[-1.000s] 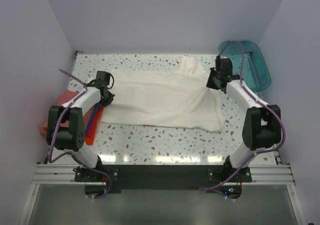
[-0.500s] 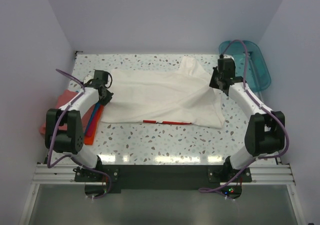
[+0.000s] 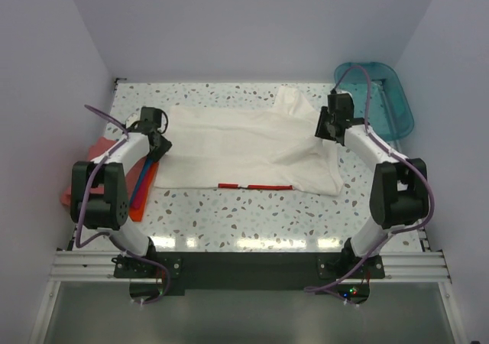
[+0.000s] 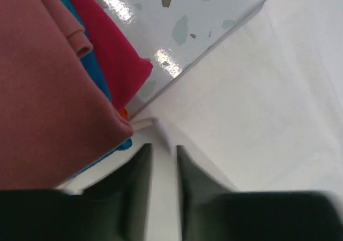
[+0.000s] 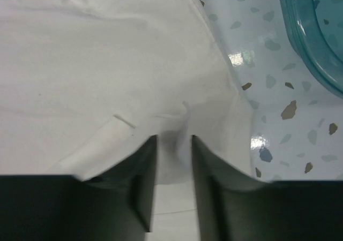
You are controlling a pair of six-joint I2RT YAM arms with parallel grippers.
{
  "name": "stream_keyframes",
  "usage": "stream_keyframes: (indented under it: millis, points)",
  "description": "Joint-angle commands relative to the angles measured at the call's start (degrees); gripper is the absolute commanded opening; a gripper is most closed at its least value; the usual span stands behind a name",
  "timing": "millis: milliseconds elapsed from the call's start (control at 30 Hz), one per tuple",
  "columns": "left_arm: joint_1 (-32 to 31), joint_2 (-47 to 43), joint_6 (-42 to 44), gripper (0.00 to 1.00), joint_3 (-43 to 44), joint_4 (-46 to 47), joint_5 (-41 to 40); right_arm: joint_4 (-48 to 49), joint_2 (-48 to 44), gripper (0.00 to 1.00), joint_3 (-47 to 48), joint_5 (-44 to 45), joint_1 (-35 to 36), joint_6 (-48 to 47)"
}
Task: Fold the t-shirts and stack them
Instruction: Fold the tshirt
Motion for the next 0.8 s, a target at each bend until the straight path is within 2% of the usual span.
stream_keyframes:
  millis: [0,67,100,133,300,367,400,467,533,633,767]
  points:
    - [0.68,1.52,2.7,0.46,1.84,4.23,0.84,2.49,2.55,0.45,1.86,1.8,0.19,-0.2]
    - [0.59,0.3,4.28,0.61,1.59,6.16,2.42,1.09,3.17,0.64,3.44,1.8,0.19,0.06]
    - [0.5,-0.41,4.9,0.68,1.15,7.13,3.12,0.9,2.91,0.69,3.53,1.63,0.19,0.24]
    - [0.16,-1.29,5.34,0.7,0.62,8.09,3.39,0.73,2.3,0.75,3.19,1.45,0.19,0.68]
    - [-3.97,-5.42,6.75,0.72,-0.17,6.0,0.68,-3.75,-2.71,0.75,-0.93,3.29,0.36,5.33]
    - [-6.43,-7.17,5.97,0.71,-2.1,5.47,-1.6,-2.97,-4.81,0.75,-3.57,3.03,0.45,6.91]
    - [-7.05,-7.62,5.7,0.66,-2.89,5.38,-1.79,-2.79,-7.17,0.75,-5.93,2.77,0.45,7.44]
    - [-8.63,-8.93,5.44,0.62,-5.7,6.26,-1.35,-2.53,-9.56,0.73,-8.41,1.27,0.54,8.41]
    - [-10.83,-9.47,5.52,0.5,-8.42,7.3,-1.26,-2.7,-13.51,0.72,-12.53,0.23,0.8,9.38]
    - [-13.29,-10.08,5.17,0.44,-11.67,8.1,-1.97,-3.14,-19.14,0.69,-18.25,-1.44,0.98,12.8]
    - [-14.44,-9.91,4.38,0.43,-14.94,9.24,-2.05,-4.81,-24.68,0.69,-23.7,-6.02,0.89,18.07]
